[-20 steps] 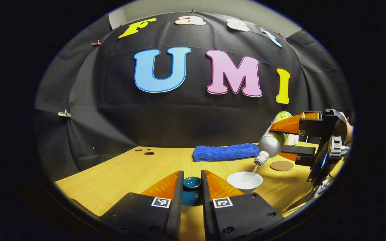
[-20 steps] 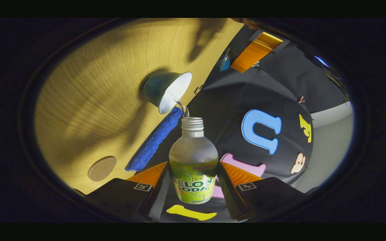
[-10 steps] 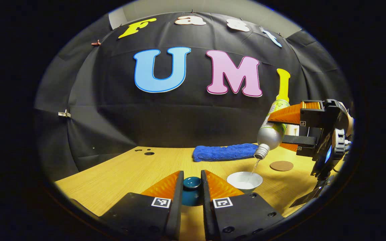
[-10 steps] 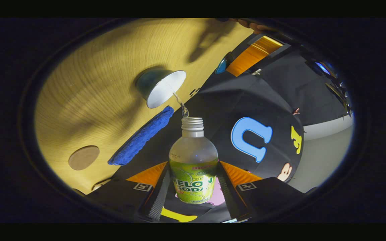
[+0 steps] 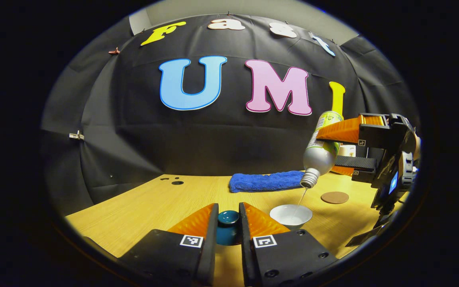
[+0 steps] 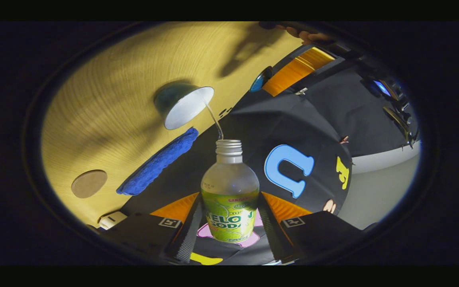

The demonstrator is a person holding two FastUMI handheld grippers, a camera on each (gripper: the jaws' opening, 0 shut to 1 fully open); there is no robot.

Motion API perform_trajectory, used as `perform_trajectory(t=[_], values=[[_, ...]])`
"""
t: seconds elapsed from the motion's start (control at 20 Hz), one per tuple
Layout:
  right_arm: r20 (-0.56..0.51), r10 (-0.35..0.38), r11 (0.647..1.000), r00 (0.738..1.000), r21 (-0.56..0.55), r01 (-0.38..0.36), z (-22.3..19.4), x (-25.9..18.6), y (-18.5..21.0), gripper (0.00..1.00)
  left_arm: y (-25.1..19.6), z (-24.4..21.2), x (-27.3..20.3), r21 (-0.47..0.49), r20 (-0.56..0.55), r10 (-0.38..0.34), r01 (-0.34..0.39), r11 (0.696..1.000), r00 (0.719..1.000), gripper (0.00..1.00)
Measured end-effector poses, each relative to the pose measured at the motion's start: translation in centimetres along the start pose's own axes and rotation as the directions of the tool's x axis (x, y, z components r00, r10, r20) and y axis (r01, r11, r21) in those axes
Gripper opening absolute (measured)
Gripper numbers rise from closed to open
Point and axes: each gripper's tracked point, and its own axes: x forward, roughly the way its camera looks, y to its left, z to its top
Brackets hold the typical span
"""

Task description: Open the teacup lid with one hand, grasp the water bottle and pour water into the teacup with the other hand; after pouring, place the water bottle on the coaster and then close the teacup lid.

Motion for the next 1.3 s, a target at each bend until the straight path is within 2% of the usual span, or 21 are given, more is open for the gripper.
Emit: perform_trajectory(t=[0.2, 0.25, 0.35, 0.45, 0.5, 0.65, 0.7, 0.75, 0.8, 0.85, 0.9, 1.0, 1.1, 1.15, 1.2, 1.25, 1.3], values=[[0.004, 0.012, 1.0, 1.0, -0.004, -0.012, 0.1, -0.1, 0.4, 0.76, 0.0, 0.0, 0.0, 0.0, 0.0, 0.0, 0.0, 1.0, 1.0, 0.31], [0.005, 0.014, 1.0, 1.0, -0.006, -0.014, 0.2, -0.2, 0.5, 0.76, 0.0, 0.1, 0.0, 0.0, 0.0, 0.0, 0.0, 1.0, 1.0, 0.34], [0.0, 0.018, 1.0, 1.0, -0.002, -0.018, 0.2, -0.2, 0.5, 0.76, 0.0, 0.1, 0.0, 0.001, 0.0, 0.0, 0.0, 1.0, 1.0, 0.31], [-0.006, 0.031, 0.998, 0.999, 0.059, -0.031, 0.1, -0.2, 1.1, 0.77, 0.0, 0.1, 0.0, 0.0, 0.0, 0.0, 0.0, 1.0, 1.0, 0.34], [-0.007, 0.05, 0.991, 0.999, 0.122, -0.049, 0.1, -0.2, 1.7, 0.77, 0.0, 0.0, 0.0, 0.0, 0.0, 0.0, 0.0, 1.0, 1.0, 0.31], [-0.007, 0.1, 0.933, 0.995, 0.348, -0.091, 0.9, -1.1, 3.2, 0.77, 0.0, 0.1, 0.0, 0.001, 0.0, 0.0, 0.0, 1.0, 1.0, 0.31], [-0.005, 0.106, 0.898, 0.994, 0.43, -0.093, 1.3, -1.4, 3.3, 0.77, 0.0, 0.0, 0.0, 0.001, 0.0, 0.0, 0.0, 1.0, 1.0, 0.31], [-0.004, 0.115, 0.849, 0.993, 0.519, -0.096, 1.4, -1.8, 3.6, 0.77, 0.0, 0.1, 0.0, 0.001, 0.001, 0.0, 0.0, 1.0, 1.0, 0.31], [0.003, 0.133, 0.777, 0.991, 0.621, -0.106, 1.4, -2.1, 4.2, 0.77, 0.0, 0.0, 0.0, 0.001, 0.001, 0.0, 0.0, 1.0, 1.0, 0.31], [0.021, 0.153, 0.671, 0.988, 0.732, -0.119, 1.5, -2.6, 4.6, 0.77, 0.0, 0.1, 0.0, 0.001, 0.001, 0.0, 0.0, 1.0, 1.0, 0.31], [0.048, 0.166, 0.525, 0.985, 0.841, -0.129, 1.7, -2.6, 4.6, 0.75, 0.0, 0.0, 0.0, 0.001, 0.001, 0.0, 0.0, 1.0, 1.0, 0.31], [0.102, 0.159, 0.171, 0.982, 0.977, -0.129, 2.1, -2.7, 4.7, 0.77, 0.0, 0.1, 0.0, 0.002, 0.001, 0.0, 0.0, 1.0, 1.0, 0.34], [0.129, 0.135, -0.158, 0.982, 0.982, -0.107, 0.6, -3.3, 3.5, 0.77, 0.0, 0.0, 0.0, 0.002, 0.001, 0.0, 0.0, 1.0, 1.0, 0.31], [0.136, 0.122, -0.296, 0.983, 0.95, -0.095, -0.2, -3.6, 3.0, 0.77, 0.0, 0.0, 0.0, 0.002, 0.001, 0.003, -0.003, 1.0, 1.0, 0.31], [0.136, 0.103, -0.416, 0.985, 0.906, -0.082, -1.4, -3.4, 2.8, 0.75, 0.1, 0.1, 0.0, 0.002, 0.001, 0.006, -0.006, 1.0, 1.0, 0.31], [0.125, 0.095, -0.484, 0.988, 0.873, -0.064, -2.6, -3.0, 3.2, 0.77, 0.0, 0.1, 0.0, 0.002, 0.001, 0.006, -0.006, 1.0, 1.0, 0.31], [0.101, 0.093, -0.528, 0.99, 0.849, -0.037, -4.1, -2.8, 3.6, 0.77, 0.0, 0.1, 0.0, 0.002, 0.001, 0.006, -0.006, 1.0, 1.0, 0.31]])
